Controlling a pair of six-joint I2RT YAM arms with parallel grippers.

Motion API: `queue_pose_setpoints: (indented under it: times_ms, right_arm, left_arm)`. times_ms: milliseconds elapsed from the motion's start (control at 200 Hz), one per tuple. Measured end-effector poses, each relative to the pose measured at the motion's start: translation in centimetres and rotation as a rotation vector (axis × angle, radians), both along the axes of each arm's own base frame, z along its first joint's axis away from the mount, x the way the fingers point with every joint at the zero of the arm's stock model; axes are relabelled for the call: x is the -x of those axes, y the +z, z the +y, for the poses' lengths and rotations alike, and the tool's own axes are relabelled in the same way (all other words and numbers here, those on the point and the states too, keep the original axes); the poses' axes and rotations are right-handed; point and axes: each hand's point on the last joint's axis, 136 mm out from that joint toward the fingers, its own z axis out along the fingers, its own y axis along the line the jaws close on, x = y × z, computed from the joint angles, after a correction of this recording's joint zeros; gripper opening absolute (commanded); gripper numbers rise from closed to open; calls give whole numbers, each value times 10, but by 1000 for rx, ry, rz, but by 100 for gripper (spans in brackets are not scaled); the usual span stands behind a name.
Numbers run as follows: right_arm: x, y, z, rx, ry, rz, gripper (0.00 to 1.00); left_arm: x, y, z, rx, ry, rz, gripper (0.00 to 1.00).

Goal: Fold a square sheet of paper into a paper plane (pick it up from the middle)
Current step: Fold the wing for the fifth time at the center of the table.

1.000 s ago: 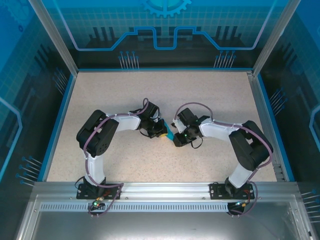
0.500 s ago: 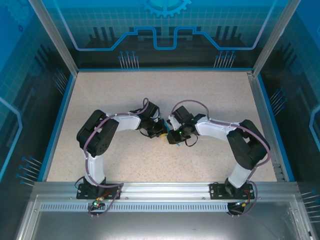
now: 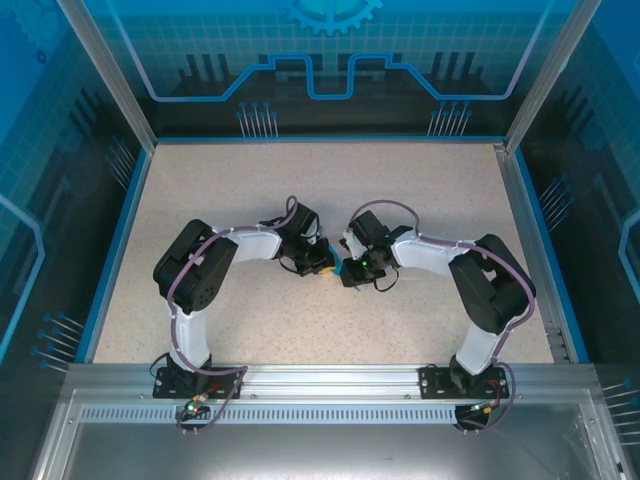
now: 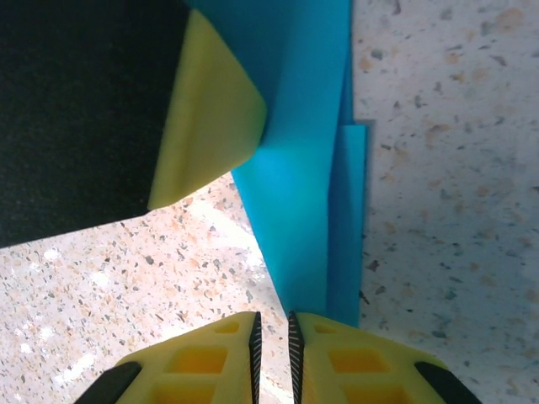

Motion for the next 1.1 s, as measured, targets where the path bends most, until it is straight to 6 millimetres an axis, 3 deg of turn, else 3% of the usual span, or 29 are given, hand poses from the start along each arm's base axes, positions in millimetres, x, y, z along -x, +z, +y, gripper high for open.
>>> queue_pose_setpoints:
  times_ms: [500, 800, 1100]
  right_arm:
    - [-3, -8, -12, 16, -32, 26, 18]
    - [3, 18, -2, -56, -4, -2, 18]
    - [12, 5, 0, -36, 11, 41, 15]
  left_arm:
    - [0, 0, 0, -3, 0, 2, 3]
    - [0, 0, 0, -4, 1, 3, 3]
    - [0, 0, 0, -4, 1, 3, 3]
